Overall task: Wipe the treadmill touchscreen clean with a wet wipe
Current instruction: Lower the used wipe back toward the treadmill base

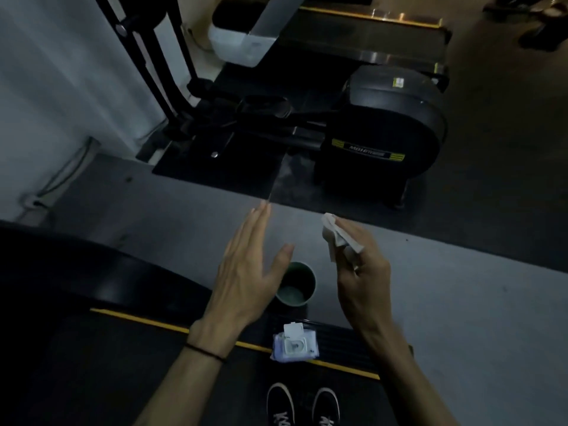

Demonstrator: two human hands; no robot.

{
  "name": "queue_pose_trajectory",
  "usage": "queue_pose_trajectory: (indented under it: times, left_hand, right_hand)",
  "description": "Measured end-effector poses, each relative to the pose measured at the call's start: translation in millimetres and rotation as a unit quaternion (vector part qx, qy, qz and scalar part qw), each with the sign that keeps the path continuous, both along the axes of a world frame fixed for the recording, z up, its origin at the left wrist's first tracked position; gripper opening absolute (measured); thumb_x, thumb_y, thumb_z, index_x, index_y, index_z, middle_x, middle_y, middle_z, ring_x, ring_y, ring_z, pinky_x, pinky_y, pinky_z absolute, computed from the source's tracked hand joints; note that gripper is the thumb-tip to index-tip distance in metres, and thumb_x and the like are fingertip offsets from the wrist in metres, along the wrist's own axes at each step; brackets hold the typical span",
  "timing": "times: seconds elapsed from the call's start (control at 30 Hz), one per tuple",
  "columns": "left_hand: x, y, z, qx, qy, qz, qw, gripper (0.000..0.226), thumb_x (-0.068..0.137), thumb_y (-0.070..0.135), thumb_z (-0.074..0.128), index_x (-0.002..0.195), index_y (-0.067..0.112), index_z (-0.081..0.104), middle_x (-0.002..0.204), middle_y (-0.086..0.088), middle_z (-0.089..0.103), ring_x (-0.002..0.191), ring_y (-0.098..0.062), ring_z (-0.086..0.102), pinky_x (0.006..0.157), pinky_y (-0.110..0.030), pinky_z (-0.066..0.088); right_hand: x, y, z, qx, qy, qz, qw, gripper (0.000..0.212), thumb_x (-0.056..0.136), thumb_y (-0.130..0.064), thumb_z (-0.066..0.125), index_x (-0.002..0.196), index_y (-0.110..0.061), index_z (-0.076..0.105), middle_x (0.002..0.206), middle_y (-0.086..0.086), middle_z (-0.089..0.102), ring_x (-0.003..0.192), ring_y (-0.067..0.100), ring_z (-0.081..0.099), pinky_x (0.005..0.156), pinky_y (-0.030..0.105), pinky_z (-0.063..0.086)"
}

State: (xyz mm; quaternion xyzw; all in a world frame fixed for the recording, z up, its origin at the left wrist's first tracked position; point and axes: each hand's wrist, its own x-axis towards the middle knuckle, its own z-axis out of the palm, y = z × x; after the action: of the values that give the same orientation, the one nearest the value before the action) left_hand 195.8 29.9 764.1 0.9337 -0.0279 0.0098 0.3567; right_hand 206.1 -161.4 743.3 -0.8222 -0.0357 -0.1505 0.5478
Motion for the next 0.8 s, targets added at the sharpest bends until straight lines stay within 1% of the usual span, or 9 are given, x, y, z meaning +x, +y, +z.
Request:
queue_pose_trajectory:
  times: [0.03,0.13,0.27,0.4,0.47,0.57,0.63,0.73,0.8]
  left_hand:
    - [0.8,-0.4,-16.8,0.002,0.003,0.001,1.0,0.081,0.097,0.071,0.03,0.165,0.032,0.01,0.173,0.018,0.008,0.158,0.003,0.006,0.128,-0.028,0.013]
    - [6.1,-1.4,-79.3,0.01,0.013,-0.004,1.0,0.082,0.098,0.07,0.031,0.166,0.031,0.009,0.174,0.017,0.007,0.159,0.002,0.004,0.128,-0.029,0.013]
    - [14.5,0.2,-186.9,0.007,0.032,0.008,0.999,0.082,0.097,0.074,0.028,0.165,0.035,0.006,0.173,0.02,0.004,0.157,0.007,0.001,0.126,-0.026,0.011]
    - [34.6,0.0,-309.6,-0.022,0.032,0.033,0.999,0.083,0.093,0.077,0.026,0.164,0.038,0.006,0.172,0.02,0.008,0.155,0.007,0.007,0.124,-0.025,0.015]
    - [46.7,3.0,-376.6,-0.022,0.026,0.032,0.999,0.081,0.094,0.075,0.025,0.163,0.038,0.006,0.172,0.017,0.01,0.157,0.002,0.01,0.125,-0.026,0.016]
    - [61.2,12.0,-489.3,0.001,0.02,0.03,0.999,0.081,0.095,0.07,0.027,0.163,0.032,0.008,0.17,0.015,0.011,0.156,-0.001,0.011,0.126,-0.029,0.017]
    - [66.1,16.7,-566.7,0.009,0.029,0.038,0.999,0.084,0.094,0.071,0.026,0.164,0.027,0.011,0.17,0.013,0.013,0.156,-0.004,0.013,0.127,-0.03,0.016]
    - [63.2,21.5,-670.2,-0.001,0.067,0.067,0.996,0.094,0.089,0.075,0.023,0.165,0.022,0.013,0.17,0.008,0.017,0.155,-0.005,0.015,0.125,-0.024,0.012]
    - [57.8,22.2,-721.7,-0.005,0.092,0.075,0.993,0.098,0.086,0.078,0.022,0.165,0.021,0.013,0.171,0.007,0.017,0.154,-0.003,0.014,0.122,-0.019,0.009]
  right_hand:
    - [1.4,-0.7,-16.0,-0.005,0.006,0.0,1.0,0.04,0.097,0.004,0.066,0.134,-0.011,0.066,0.128,0.001,0.067,0.12,0.012,0.064,0.097,0.043,0.056]
    - [7.8,0.0,-73.1,-0.006,0.017,0.001,1.0,0.041,0.096,0.005,0.066,0.133,-0.012,0.066,0.126,-0.001,0.067,0.117,0.009,0.064,0.097,0.037,0.055]
    - [20.0,5.8,-173.3,-0.005,0.036,0.012,0.999,0.043,0.097,0.005,0.065,0.137,-0.012,0.063,0.126,-0.001,0.067,0.116,0.01,0.064,0.097,0.029,0.054]
    - [39.3,15.3,-301.5,-0.007,0.047,0.011,0.999,0.048,0.094,0.011,0.065,0.136,-0.012,0.063,0.128,0.0,0.066,0.118,0.009,0.064,0.098,0.022,0.051]
    - [50.1,22.0,-370.5,-0.007,0.046,0.014,0.999,0.048,0.094,0.012,0.064,0.135,-0.011,0.064,0.129,0.001,0.066,0.119,0.01,0.064,0.1,0.024,0.052]
    - [64.8,32.2,-477.1,-0.002,0.056,0.022,0.998,0.042,0.097,0.007,0.063,0.134,-0.011,0.064,0.127,0.001,0.067,0.118,0.012,0.064,0.101,0.031,0.053]
    - [71.9,34.6,-552.4,-0.004,0.064,0.022,0.998,0.038,0.099,0.002,0.061,0.134,-0.011,0.065,0.126,0.001,0.067,0.117,0.012,0.064,0.1,0.031,0.053]
    - [73.3,36.8,-659.3,-0.006,0.085,0.023,0.996,0.034,0.1,-0.002,0.057,0.132,-0.011,0.066,0.125,-0.001,0.066,0.113,0.011,0.064,0.096,0.026,0.051]
    - [70.9,35.5,-716.3,-0.011,0.098,0.019,0.995,0.032,0.1,-0.003,0.057,0.13,-0.012,0.066,0.121,-0.004,0.064,0.108,0.008,0.062,0.091,0.021,0.048]
